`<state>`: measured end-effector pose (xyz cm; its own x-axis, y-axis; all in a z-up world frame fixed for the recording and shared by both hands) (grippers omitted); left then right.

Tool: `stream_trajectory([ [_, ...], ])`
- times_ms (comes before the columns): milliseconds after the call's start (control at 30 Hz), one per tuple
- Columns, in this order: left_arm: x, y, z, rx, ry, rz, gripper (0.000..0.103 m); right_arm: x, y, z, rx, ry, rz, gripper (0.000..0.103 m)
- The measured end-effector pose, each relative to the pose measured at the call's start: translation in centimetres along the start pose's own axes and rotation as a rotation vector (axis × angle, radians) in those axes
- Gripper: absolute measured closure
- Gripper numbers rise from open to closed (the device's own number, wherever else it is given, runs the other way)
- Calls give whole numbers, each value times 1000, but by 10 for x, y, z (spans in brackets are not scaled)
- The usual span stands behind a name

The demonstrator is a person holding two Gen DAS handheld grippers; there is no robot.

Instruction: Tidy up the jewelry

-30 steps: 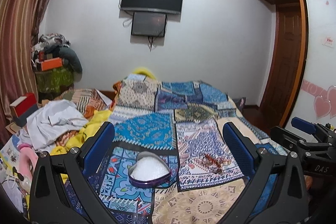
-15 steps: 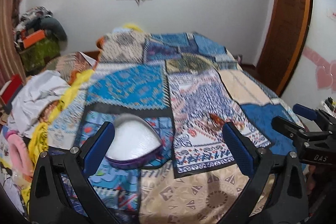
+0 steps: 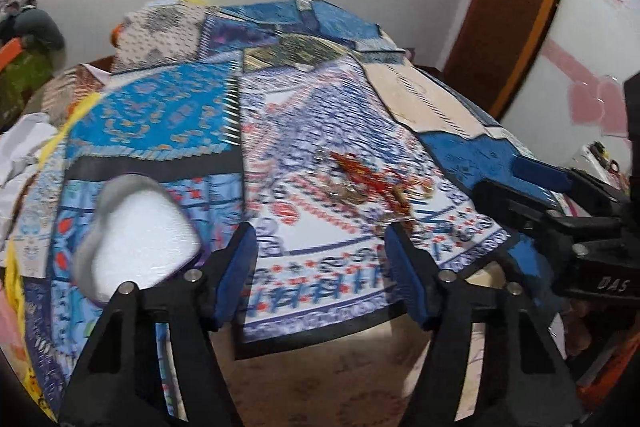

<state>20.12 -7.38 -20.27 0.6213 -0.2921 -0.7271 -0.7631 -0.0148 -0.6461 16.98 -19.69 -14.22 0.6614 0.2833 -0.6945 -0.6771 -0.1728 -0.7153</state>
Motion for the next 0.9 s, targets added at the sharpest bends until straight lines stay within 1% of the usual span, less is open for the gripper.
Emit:
stream_trajectory([
  [100, 5, 1, -10, 22, 25, 11, 39, 6, 0, 1, -6, -3, 8, 16],
  [267, 13, 1, -18, 42, 27, 18, 40, 10, 1, -2, -6, -7, 16, 16],
  [433, 20, -4, -21, 46, 44, 17, 60, 9, 1, -7, 5, -6, 14, 16],
  [500, 23, -5, -21, 43, 48, 15, 72, 8, 1, -9, 9, -5, 10, 16],
  [533, 24, -6, -21, 40, 51, 15, 75, 7, 0, -10, 10, -4, 9, 16],
  [567, 24, -6, -20, 34, 54, 14, 84, 7, 0, -11, 11, -3, 8, 17],
  [600, 25, -6, -20, 29, 58, 15, 90, 6, 1, -12, 11, -3, 8, 19],
  [633, 25, -6, -19, 23, 61, 17, 91, 6, 0, -12, 11, -6, 9, 20],
  [733, 23, -6, -14, -1, 79, 18, 91, 8, 1, -12, 10, -15, 20, 27],
  [800, 20, -4, -12, -5, 74, 16, 91, 12, 1, -10, 1, -21, 33, 35],
  [900, 14, -2, -7, -6, 67, 13, 91, 18, 2, -5, -17, -37, 53, 45],
])
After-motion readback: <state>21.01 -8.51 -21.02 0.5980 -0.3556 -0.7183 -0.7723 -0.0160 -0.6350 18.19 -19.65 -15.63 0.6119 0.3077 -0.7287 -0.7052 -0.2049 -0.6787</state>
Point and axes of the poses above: each gripper's, at about its wrist camera, not at the fingertips, and x roughly the way its jaws point, z to its left, y to its underside, the point moved 4 cm from there along x, roughly the way its jaws point, and after that the axes turned 4 degrees about -x, right-handed, at the moved point
